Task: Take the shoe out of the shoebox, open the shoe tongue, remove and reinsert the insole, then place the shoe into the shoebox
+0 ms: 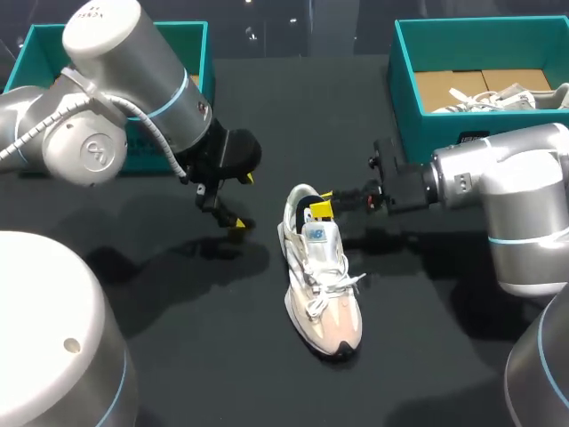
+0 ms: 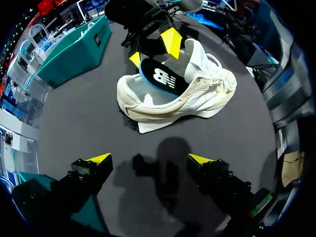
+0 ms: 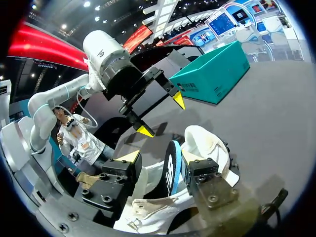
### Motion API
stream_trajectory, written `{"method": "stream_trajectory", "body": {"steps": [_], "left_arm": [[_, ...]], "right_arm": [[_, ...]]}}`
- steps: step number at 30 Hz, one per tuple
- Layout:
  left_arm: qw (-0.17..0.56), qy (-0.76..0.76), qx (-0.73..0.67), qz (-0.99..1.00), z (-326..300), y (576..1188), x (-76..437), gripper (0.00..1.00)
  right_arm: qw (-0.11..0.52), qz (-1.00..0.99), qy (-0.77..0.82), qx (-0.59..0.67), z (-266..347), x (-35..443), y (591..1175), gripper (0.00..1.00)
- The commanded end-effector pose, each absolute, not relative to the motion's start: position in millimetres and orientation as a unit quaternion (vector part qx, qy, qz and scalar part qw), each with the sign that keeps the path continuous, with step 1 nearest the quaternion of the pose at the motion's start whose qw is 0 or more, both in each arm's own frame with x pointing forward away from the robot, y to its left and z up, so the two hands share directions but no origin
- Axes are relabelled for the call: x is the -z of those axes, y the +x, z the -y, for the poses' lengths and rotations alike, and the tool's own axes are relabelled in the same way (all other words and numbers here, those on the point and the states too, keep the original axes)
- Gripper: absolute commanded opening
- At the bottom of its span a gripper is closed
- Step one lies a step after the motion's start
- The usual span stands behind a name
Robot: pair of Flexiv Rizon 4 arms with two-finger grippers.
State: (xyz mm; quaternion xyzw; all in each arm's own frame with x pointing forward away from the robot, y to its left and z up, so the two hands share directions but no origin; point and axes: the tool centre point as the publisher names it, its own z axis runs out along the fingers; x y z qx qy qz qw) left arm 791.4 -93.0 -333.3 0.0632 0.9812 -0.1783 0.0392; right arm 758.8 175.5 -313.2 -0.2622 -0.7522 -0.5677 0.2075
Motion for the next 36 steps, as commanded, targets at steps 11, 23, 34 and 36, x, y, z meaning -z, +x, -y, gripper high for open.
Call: {"method": "stream_trajectory", "body": {"steps": [11, 23, 34, 36], "left_arm": [[0.031, 0.113, 0.152, -0.981, 70.8, 802.4, 313.5, 1.0], [0.025, 0.176, 0.139, -0.974, 34.7, 823.8, 279.3, 1.0], [0.01, 0.201, 0.127, -0.971, 7.5, 846.0, 252.2, 1.0], [0.01, 0.208, 0.118, -0.971, 2.5, 847.3, 247.8, 1.0]], "right_arm": [[0.178, 0.773, -0.334, 0.508, -118.1, 295.8, 758.5, 0.48], [0.16, 0.811, -0.385, 0.411, -78.1, 272.2, 779.6, 0.47], [0.18, 0.859, -0.42, 0.23, -65.8, 252.6, 800.0, 0.44], [0.18, 0.86, -0.429, 0.208, -65.2, 252.6, 800.0, 0.44]]}}
